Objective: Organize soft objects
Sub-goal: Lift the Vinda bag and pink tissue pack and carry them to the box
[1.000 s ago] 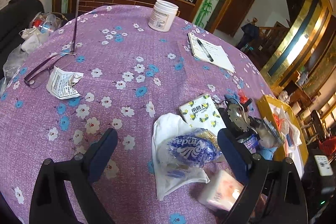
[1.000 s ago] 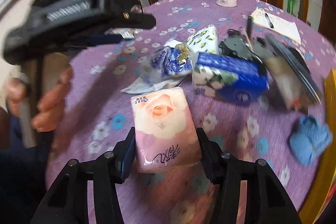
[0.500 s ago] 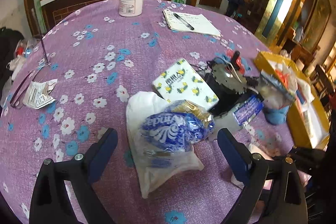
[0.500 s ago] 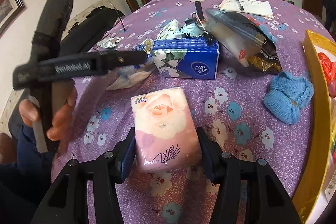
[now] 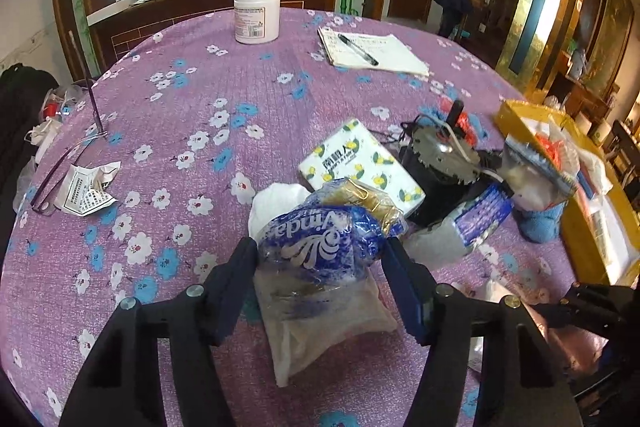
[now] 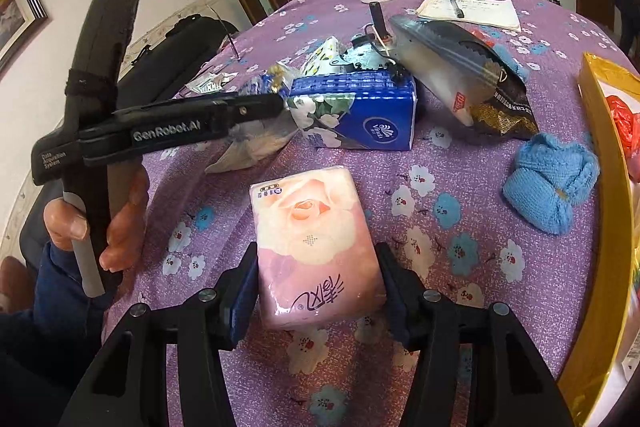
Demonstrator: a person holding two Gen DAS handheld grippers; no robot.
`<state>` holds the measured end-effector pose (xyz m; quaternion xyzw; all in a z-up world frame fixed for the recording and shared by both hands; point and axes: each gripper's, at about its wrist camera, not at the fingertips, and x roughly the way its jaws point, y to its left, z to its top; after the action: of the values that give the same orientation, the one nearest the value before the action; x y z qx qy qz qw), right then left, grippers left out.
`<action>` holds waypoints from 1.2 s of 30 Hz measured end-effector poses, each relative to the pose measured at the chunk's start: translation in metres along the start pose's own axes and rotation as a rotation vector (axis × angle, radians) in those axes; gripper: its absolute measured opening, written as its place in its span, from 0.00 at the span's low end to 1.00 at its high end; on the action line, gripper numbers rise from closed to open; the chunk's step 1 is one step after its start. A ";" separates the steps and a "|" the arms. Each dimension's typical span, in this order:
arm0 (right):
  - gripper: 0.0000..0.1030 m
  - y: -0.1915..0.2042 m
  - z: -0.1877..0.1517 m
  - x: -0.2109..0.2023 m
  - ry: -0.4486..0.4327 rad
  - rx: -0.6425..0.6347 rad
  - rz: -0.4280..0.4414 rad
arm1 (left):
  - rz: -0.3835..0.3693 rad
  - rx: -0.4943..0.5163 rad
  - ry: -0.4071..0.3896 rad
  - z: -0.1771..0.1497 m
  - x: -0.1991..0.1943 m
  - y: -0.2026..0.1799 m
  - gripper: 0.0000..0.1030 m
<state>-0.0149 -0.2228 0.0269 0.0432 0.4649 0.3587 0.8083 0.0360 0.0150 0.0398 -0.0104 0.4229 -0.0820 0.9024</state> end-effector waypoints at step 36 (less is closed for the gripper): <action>0.57 -0.053 -0.043 -0.116 -0.252 0.205 -0.119 | -0.156 0.029 -0.135 0.005 -0.062 -0.048 0.61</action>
<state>-0.0560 -0.3457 0.0650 0.1423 0.3957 0.2526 0.8714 -0.0059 -0.0231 0.0950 -0.0356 0.3580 -0.1572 0.9197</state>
